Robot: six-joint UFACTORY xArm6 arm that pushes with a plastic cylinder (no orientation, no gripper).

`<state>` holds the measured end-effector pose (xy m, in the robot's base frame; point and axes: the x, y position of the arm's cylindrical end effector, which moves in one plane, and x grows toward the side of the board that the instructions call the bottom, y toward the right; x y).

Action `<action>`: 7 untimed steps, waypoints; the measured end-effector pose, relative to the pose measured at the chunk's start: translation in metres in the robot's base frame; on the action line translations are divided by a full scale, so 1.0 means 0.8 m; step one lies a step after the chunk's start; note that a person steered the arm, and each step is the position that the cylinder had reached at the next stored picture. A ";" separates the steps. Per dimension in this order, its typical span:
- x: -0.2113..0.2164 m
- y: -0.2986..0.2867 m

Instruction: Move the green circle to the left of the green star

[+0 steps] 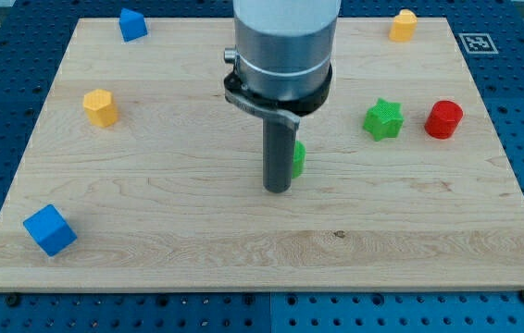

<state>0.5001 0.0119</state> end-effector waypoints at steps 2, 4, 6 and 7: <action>-0.058 0.000; -0.053 -0.012; -0.019 0.041; -0.018 0.041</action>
<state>0.4854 0.0451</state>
